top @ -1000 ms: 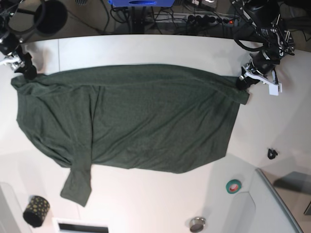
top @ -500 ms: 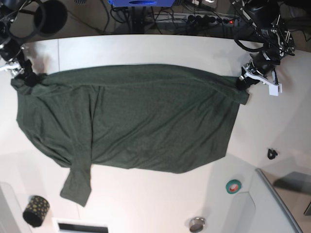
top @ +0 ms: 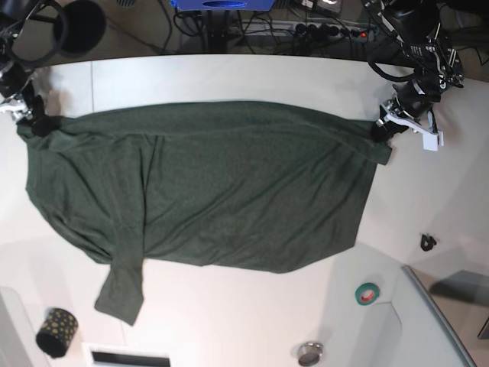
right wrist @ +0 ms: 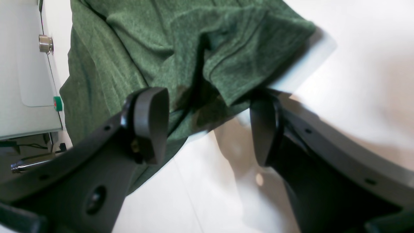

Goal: Layout the t-shirt on the table in an organized manner, then fold the t-shirt properly
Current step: 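Hold the shirt edge corners and stretch them apart with both grippers, then pull the held shirt edge toward the arms with both grippers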

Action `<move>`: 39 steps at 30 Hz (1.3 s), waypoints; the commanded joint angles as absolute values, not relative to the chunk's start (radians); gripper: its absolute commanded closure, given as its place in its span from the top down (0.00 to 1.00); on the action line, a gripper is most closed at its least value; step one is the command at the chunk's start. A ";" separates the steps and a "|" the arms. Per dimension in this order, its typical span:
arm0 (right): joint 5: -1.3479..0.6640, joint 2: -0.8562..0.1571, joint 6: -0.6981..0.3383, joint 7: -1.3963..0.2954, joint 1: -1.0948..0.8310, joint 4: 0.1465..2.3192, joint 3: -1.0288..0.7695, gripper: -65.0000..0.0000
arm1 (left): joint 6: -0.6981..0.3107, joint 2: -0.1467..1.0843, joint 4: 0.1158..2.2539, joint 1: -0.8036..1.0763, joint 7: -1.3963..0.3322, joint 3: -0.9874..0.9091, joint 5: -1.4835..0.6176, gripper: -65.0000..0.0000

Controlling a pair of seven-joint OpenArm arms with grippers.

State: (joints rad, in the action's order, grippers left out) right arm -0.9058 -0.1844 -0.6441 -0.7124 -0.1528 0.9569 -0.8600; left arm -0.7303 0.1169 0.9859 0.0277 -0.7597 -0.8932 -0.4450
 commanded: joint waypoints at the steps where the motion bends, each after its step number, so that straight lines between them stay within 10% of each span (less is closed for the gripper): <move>1: -0.917 -0.203 -0.650 -0.697 -0.148 0.967 -0.863 0.57 | -0.698 0.125 0.986 0.033 -0.802 -0.894 -0.381 0.00; 17: -0.915 -0.246 -0.650 -0.704 -0.068 0.811 -0.854 0.54 | -0.698 0.124 0.986 0.031 -0.802 -0.891 -0.381 0.00; 23: -0.914 -0.246 -0.651 -0.708 -0.068 0.816 -0.852 0.04 | -0.698 0.122 0.986 0.031 -0.802 -0.889 -0.381 0.00; 30: -0.915 -0.274 -0.641 -0.800 -0.073 0.989 -0.794 0.01 | -0.698 0.142 1.003 0.030 -0.863 -0.889 -0.378 0.00; 39: -0.920 -0.268 -0.262 -1.036 -0.030 1.241 -0.783 0.01 | -0.698 0.145 1.303 0.012 -1.099 -0.889 -0.384 0.00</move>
State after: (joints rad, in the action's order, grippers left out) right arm -0.8932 -0.2432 -0.2535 -1.0576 -0.0475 1.2182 -0.7803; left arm -0.6926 0.1249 1.2831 0.0299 -1.1240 -0.8883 -0.3676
